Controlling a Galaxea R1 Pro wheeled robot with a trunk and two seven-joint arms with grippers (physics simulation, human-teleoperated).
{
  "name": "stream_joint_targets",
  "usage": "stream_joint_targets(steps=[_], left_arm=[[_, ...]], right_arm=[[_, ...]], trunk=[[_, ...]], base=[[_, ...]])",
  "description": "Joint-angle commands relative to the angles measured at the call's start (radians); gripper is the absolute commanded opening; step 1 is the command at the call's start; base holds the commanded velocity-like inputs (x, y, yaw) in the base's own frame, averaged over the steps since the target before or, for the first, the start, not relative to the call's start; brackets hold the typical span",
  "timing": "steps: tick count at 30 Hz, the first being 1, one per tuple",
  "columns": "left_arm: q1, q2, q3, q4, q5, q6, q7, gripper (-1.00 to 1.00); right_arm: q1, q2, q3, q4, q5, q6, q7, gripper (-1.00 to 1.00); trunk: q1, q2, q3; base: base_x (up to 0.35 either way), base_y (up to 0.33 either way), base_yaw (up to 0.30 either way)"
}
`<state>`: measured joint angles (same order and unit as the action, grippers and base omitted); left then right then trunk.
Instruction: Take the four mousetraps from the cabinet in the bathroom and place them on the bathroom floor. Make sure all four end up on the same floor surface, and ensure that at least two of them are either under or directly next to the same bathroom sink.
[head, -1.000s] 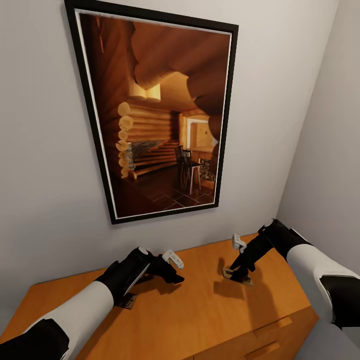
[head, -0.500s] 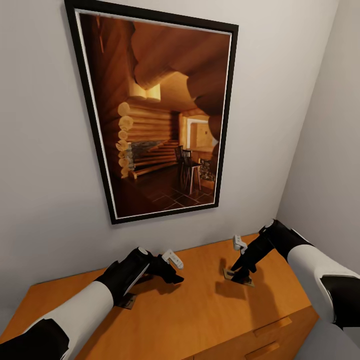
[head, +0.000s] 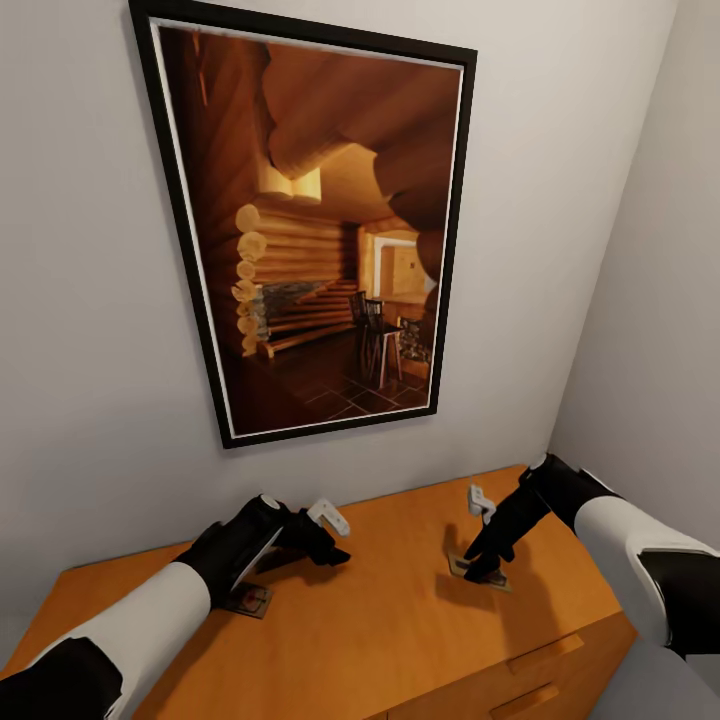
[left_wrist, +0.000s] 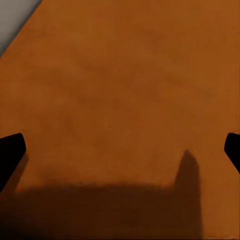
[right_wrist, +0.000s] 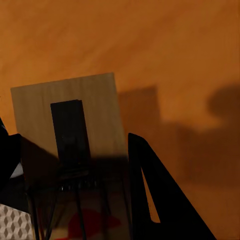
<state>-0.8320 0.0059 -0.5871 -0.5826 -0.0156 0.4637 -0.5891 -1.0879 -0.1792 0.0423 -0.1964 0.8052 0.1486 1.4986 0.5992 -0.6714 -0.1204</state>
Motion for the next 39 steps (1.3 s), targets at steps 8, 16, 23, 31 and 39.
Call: stream_joint_targets(steps=[8, 16, 23, 31, 39], left_arm=[[-0.001, 0.002, -0.005, -0.002, -0.001, 0.002, 0.021, 1.0], [-0.001, 0.009, -0.005, 0.002, -0.003, -0.002, 0.06, 1.0], [-0.001, 0.009, -0.006, 0.003, -0.003, -0.002, 0.062, 1.0], [-0.001, 0.014, -0.008, 0.003, -0.004, -0.002, 0.063, 1.0], [-0.001, 0.013, -0.011, 0.003, -0.004, -0.002, 0.063, 1.0]], right_arm=[[-0.001, -0.002, 0.003, 0.044, -0.005, 0.016, 0.003, -1.0], [-0.001, 0.0, -0.001, 0.043, -0.004, 0.017, 0.014, -1.0], [-0.001, 0.0, -0.002, 0.043, -0.005, 0.017, 0.012, -1.0], [-0.001, 0.0, -0.004, -0.012, -0.006, 0.033, 0.028, -1.0], [-0.001, 0.0, -0.004, -0.039, -0.007, 0.044, 0.037, -1.0]], trunk=[[0.0, -0.002, -0.002], [0.0, -0.002, -0.002], [0.0, -0.002, -0.002], [0.0, -0.002, -0.002], [0.0, -0.002, -0.002]], base=[[0.0, 0.0, 0.0], [0.0, 0.0, 0.0], [0.0, 0.0, 0.0], [0.0, 0.0, 0.0], [0.0, 0.0, 0.0]])
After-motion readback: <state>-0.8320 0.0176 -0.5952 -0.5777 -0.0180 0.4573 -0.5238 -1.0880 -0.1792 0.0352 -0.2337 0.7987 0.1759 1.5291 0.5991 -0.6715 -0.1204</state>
